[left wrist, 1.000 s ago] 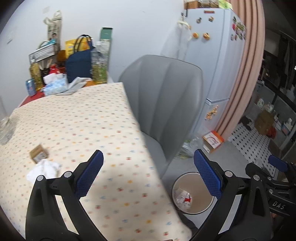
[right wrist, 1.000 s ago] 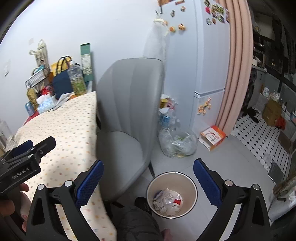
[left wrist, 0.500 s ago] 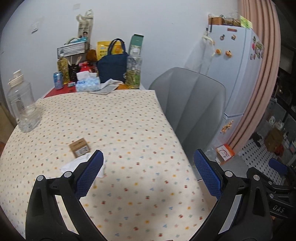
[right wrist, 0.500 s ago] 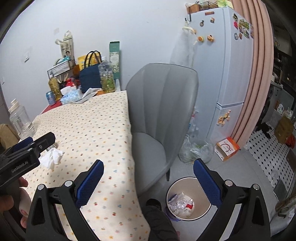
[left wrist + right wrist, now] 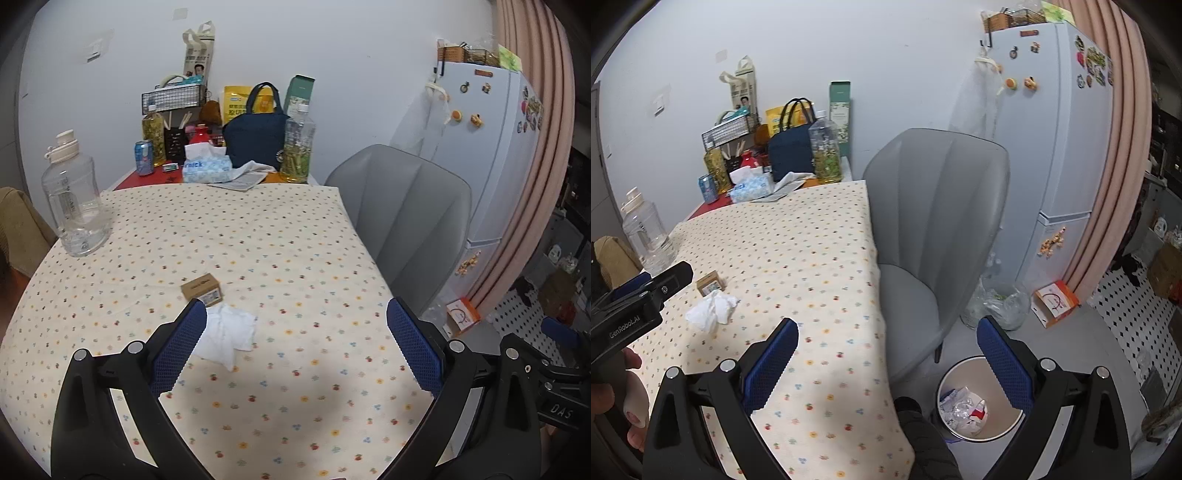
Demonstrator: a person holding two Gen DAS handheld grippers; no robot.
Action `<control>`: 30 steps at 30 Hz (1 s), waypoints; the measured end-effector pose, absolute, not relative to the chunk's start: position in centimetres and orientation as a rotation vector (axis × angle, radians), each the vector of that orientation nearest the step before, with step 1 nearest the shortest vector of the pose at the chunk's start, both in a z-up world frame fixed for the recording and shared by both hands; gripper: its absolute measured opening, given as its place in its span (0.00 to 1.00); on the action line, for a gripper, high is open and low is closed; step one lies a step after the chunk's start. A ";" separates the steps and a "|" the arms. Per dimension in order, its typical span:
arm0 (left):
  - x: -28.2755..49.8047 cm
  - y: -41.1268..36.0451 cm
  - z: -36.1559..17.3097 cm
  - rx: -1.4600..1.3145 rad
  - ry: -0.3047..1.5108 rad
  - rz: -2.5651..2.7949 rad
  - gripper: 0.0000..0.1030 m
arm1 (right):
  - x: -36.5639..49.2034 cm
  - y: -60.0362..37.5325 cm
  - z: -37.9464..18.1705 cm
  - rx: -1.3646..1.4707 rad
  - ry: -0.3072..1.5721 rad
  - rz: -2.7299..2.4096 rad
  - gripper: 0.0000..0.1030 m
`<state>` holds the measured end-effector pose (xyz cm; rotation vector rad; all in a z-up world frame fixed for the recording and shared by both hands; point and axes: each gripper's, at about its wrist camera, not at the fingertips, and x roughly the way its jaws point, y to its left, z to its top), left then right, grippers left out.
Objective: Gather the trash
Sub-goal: 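Move both open tools back over the table toward the white tissue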
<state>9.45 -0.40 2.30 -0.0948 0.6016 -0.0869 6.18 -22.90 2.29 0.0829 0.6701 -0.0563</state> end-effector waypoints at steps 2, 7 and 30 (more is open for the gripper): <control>9.4 0.4 2.2 -0.102 0.603 -0.071 0.94 | 6.4 -22.1 2.3 0.075 0.670 -0.045 0.92; 9.3 3.7 1.7 -0.134 0.607 -0.021 0.94 | 7.1 -19.8 2.1 0.055 0.675 -0.014 0.92; 13.7 10.2 -5.1 -0.219 0.753 0.083 0.94 | 12.6 -12.9 -1.1 0.009 0.760 0.092 0.92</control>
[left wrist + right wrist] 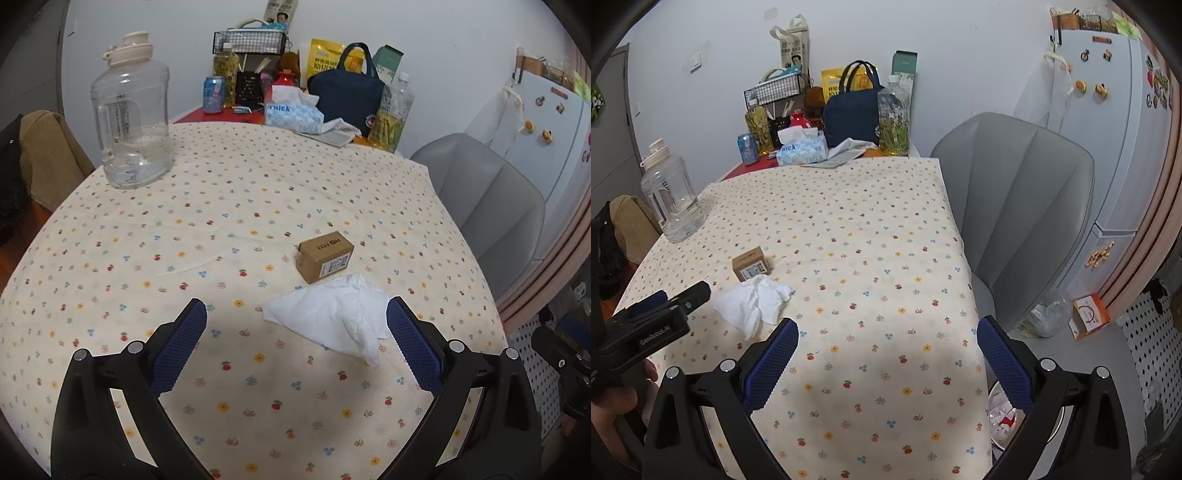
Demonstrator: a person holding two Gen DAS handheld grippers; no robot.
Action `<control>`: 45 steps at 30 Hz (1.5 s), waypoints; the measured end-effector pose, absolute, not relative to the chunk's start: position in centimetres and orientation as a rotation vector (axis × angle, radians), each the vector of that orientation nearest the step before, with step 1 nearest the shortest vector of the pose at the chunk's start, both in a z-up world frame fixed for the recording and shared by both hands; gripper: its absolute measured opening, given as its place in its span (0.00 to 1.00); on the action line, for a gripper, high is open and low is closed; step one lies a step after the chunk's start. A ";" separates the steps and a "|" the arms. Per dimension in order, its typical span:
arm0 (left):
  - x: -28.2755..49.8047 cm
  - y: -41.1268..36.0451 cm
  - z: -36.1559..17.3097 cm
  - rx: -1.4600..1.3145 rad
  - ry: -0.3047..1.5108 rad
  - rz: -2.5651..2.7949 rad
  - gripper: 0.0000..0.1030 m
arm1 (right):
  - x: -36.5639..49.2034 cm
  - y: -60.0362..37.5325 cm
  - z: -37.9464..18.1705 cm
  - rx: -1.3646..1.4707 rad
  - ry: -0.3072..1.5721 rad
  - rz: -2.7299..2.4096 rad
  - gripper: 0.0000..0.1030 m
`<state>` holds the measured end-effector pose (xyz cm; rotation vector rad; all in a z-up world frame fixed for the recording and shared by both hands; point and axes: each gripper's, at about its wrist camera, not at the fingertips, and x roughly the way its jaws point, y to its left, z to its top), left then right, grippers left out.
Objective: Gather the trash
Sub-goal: 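Move both open tools back over the table toward the white tissue, then close the left tool on the crumpled white tissue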
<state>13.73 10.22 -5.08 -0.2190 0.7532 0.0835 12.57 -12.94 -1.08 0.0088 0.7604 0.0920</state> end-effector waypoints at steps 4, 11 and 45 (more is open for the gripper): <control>14.9 9.2 -6.1 -0.204 0.779 0.073 0.94 | 13.3 -13.6 -2.0 0.017 0.776 0.079 0.92; 16.4 7.8 -7.4 -0.188 0.812 0.053 0.94 | 14.2 -14.3 -3.1 0.023 0.801 0.059 0.92; 13.7 18.4 -5.9 -0.262 0.777 0.263 0.04 | 18.1 -2.8 -3.1 -0.098 0.809 0.248 0.92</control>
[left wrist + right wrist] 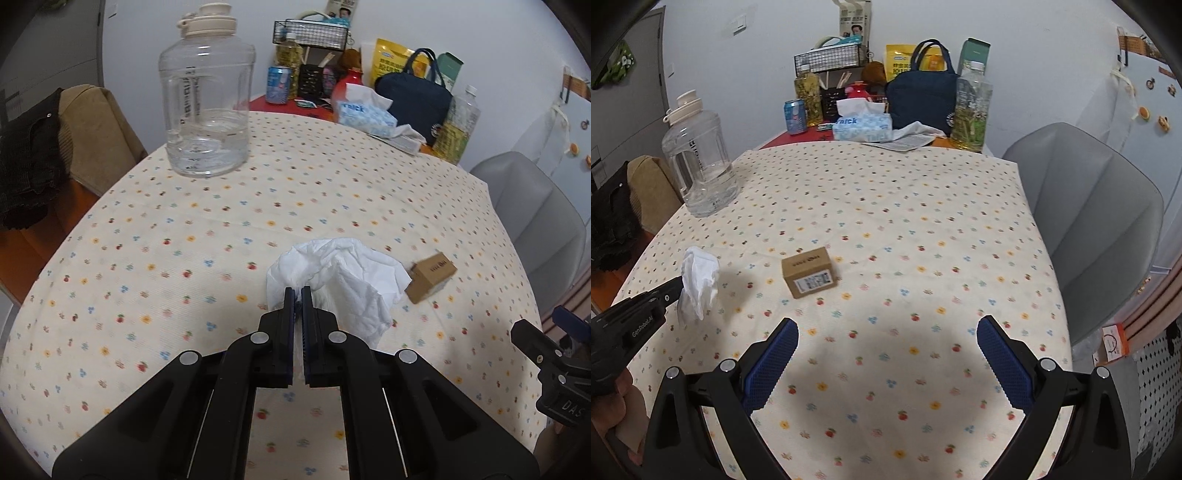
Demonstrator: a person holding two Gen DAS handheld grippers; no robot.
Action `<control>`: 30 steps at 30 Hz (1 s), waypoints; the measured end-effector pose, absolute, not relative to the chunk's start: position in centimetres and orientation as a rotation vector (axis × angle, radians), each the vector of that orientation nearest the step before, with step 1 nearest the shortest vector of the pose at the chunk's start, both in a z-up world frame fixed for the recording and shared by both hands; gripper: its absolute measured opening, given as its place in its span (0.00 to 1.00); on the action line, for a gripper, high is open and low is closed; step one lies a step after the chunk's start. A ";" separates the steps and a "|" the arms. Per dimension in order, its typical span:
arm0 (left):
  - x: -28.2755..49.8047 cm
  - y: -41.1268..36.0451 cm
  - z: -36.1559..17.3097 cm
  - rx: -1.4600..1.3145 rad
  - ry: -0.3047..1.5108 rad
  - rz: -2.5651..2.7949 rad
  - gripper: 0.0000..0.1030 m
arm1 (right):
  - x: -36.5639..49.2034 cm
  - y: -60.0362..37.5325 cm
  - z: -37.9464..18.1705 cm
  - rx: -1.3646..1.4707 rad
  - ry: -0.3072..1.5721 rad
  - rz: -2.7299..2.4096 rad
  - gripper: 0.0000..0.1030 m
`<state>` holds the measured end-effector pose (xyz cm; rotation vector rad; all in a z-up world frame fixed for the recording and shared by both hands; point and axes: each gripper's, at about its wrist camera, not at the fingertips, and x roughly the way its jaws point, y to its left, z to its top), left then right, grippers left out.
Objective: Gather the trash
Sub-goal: 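Close the left tool on the crumpled white tissue, then reach the right tool to the brown cardboard box and close on it while the left tool holds the tissue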
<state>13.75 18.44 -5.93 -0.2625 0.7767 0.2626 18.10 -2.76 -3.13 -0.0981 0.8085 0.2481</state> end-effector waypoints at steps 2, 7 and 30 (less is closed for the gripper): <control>13.8 19.2 -5.8 -0.269 0.772 0.275 0.04 | 18.4 -1.9 -3.1 -0.109 0.807 0.260 0.92; 14.1 20.6 -5.9 -0.277 0.765 0.300 0.04 | 19.2 -0.1 -3.1 -0.122 0.804 0.285 0.92; 17.9 22.4 -8.8 -0.278 0.815 0.320 0.04 | 25.0 4.2 -7.2 -0.116 0.909 0.352 0.73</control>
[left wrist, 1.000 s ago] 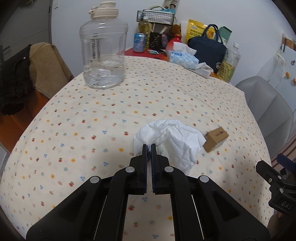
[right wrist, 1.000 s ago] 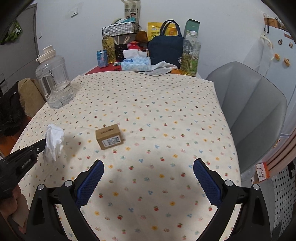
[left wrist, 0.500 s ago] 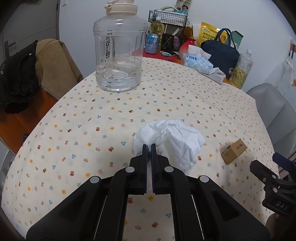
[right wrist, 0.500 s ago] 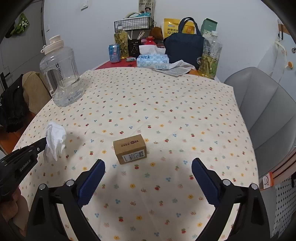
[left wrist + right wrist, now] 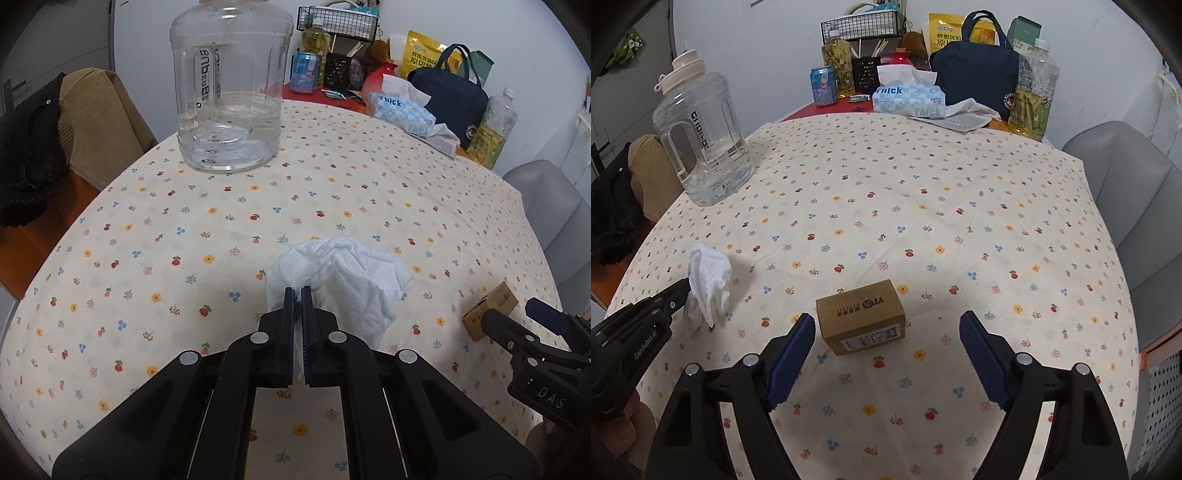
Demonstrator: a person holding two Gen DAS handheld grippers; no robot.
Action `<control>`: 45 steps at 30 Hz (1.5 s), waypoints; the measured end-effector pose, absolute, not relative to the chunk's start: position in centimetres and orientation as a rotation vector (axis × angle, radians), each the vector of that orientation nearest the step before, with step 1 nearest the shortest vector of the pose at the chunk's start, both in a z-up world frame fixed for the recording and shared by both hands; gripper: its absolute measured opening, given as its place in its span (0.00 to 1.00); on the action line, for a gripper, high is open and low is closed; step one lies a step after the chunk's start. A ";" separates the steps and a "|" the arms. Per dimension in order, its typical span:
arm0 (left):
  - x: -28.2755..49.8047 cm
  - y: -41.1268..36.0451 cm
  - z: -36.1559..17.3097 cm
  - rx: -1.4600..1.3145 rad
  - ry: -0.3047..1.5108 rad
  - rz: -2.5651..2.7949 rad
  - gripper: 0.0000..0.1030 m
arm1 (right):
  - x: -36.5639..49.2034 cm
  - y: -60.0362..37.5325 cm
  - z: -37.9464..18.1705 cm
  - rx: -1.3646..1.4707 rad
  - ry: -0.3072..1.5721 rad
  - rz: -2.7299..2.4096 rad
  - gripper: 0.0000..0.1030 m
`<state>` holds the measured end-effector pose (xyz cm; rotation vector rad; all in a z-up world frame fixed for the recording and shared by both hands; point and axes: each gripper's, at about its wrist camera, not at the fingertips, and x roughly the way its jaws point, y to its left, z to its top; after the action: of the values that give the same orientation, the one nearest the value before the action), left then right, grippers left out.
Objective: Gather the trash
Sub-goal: 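Reach the right tool to the brown cardboard box and close on it while the left tool holds the tissue, then carry the white tissue and brown box in both tools over the bin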
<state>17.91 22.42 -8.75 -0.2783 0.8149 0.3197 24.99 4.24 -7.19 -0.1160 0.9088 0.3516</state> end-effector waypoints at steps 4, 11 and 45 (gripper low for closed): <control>18.0 22.4 -9.0 -0.274 0.820 0.319 0.04 | 25.2 4.7 -7.7 -0.104 0.942 0.396 0.47; 17.7 21.3 -8.3 -0.264 0.810 0.303 0.04 | 24.1 3.8 -6.6 -0.081 0.919 0.391 0.47; 12.8 3.4 0.1 -0.068 0.671 0.055 0.04 | 13.3 -14.7 1.4 0.099 0.745 0.203 0.47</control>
<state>12.77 3.45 0.15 -0.0681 0.6711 0.0554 13.27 -14.68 1.42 0.0986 0.7454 0.2026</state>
